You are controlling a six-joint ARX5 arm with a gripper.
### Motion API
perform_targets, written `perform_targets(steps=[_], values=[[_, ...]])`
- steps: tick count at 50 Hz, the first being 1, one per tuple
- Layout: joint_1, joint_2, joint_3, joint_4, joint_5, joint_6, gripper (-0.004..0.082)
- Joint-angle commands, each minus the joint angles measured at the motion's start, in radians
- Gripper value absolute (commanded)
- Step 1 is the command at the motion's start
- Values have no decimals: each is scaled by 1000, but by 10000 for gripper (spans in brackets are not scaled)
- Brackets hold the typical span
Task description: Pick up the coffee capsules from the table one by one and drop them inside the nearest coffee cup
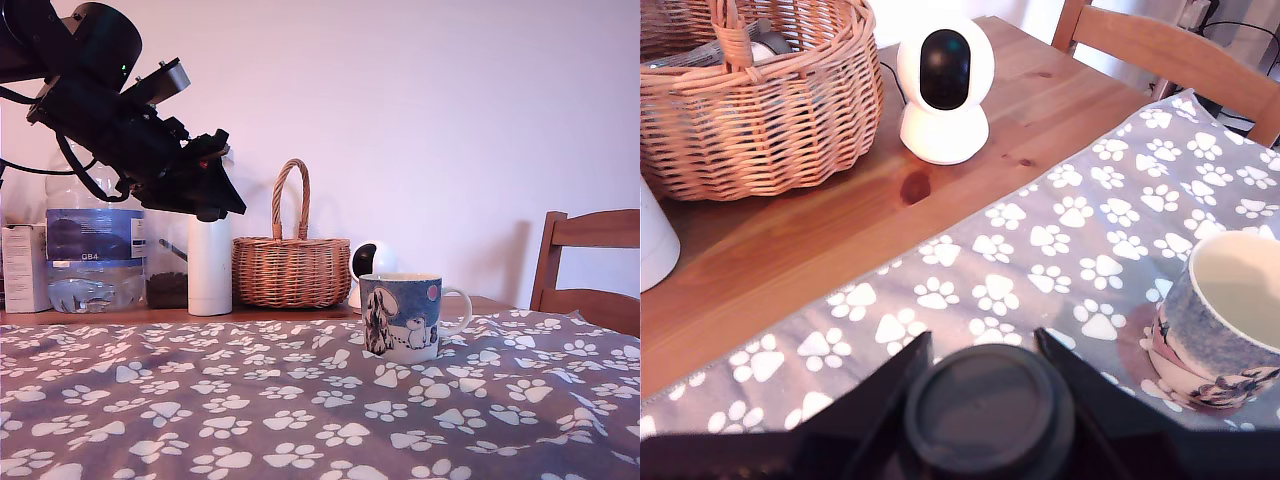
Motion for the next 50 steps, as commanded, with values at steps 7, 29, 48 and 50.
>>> perform_targets(steps=[7, 29, 48, 50], values=[[-28, -5, -18, -46, -3, -12, 234], [-71, -5, -18, -43, -3, -12, 234], [-159, -5, -18, -43, -3, -12, 234], [-170, -5, -18, -43, -3, -12, 234]])
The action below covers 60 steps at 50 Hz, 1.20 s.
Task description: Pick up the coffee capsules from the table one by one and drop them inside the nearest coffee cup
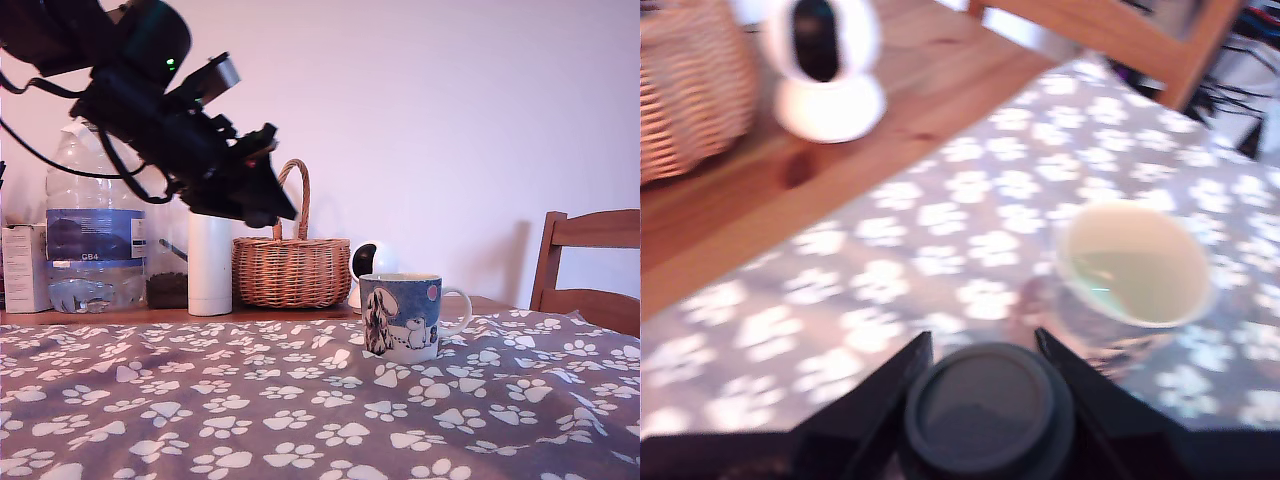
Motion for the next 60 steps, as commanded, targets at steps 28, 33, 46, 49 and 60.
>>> perform_targets(steps=[28, 33, 46, 49, 60], values=[[-160, -3, -17, 8, -3, -3, 234], [-179, -3, -17, 9, -3, -3, 234], [-204, -3, -17, 8, -17, -3, 234], [-207, -3, -17, 8, -24, -3, 234], [-213, -2, -16, 8, -46, -3, 234]])
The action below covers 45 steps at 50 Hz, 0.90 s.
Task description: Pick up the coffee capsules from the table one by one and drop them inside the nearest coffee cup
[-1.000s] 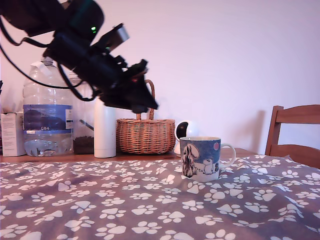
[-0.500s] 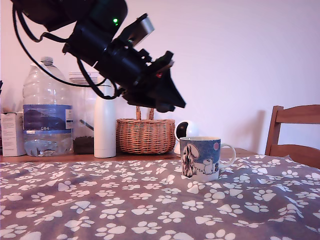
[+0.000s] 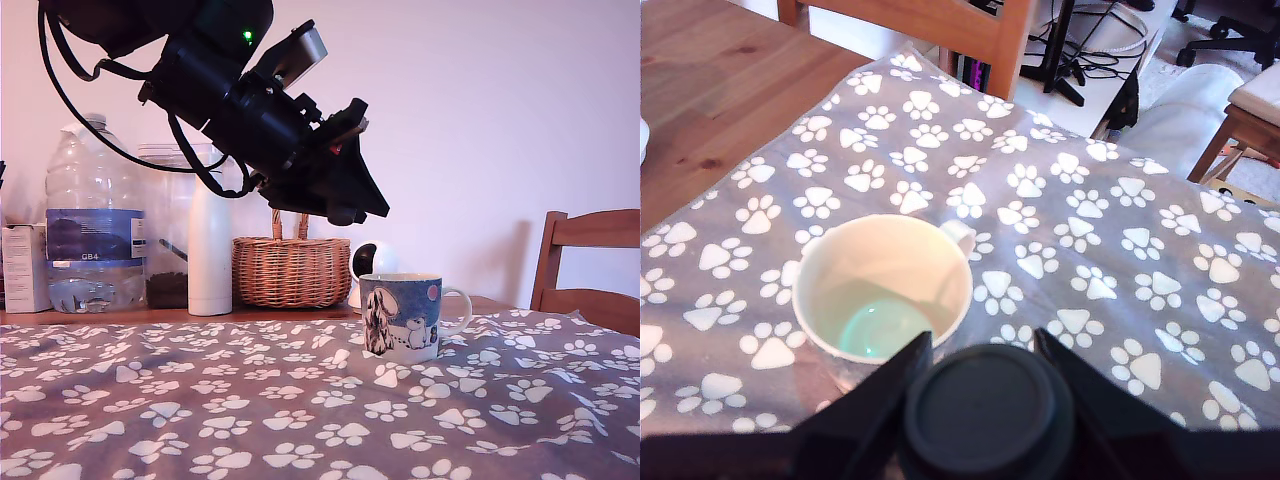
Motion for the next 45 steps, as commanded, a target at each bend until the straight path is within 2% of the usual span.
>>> perform_targets(steps=[1, 11, 39, 45], values=[[-5, -2, -16, 8, -6, -3, 234], [-5, 23, 39, -47, -26, 0, 234], [-36, 281, 498, -423, -41, 73, 234], [-39, 332, 581, -489, -60, 86, 234]])
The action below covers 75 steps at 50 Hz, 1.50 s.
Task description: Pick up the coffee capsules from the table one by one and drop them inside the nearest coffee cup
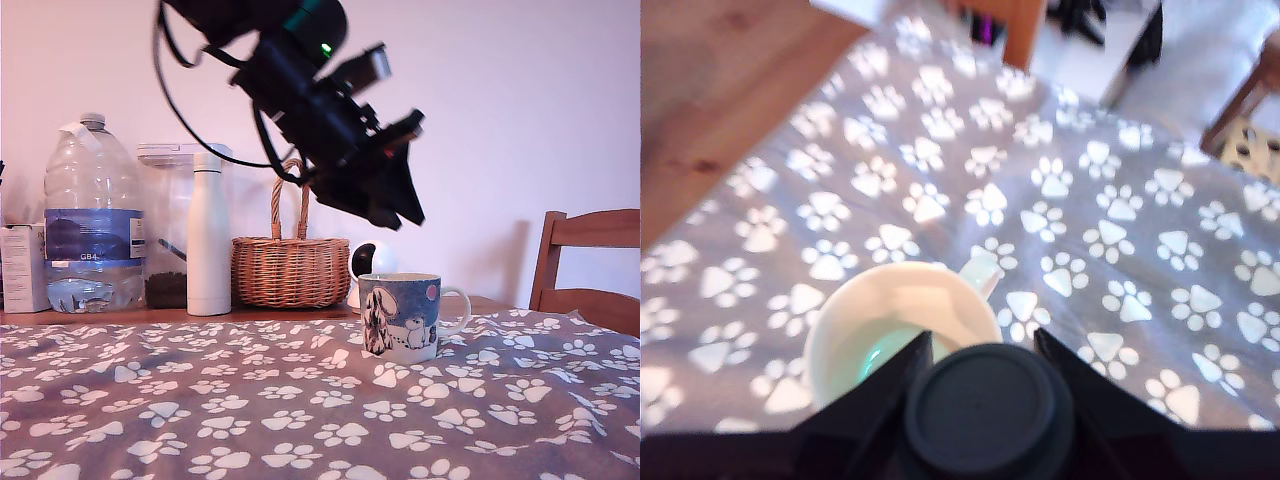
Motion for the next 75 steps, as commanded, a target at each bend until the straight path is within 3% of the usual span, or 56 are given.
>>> perform_targets(steps=[1, 23, 61, 69, 75], values=[[-7, 39, 40, -23, -9, 14, 234], [-15, 198, 225, -125, -56, 57, 234], [-16, 225, 226, -114, -64, 88, 242], [-18, 240, 226, -110, -71, 94, 326], [-18, 246, 226, -79, -103, 91, 482]])
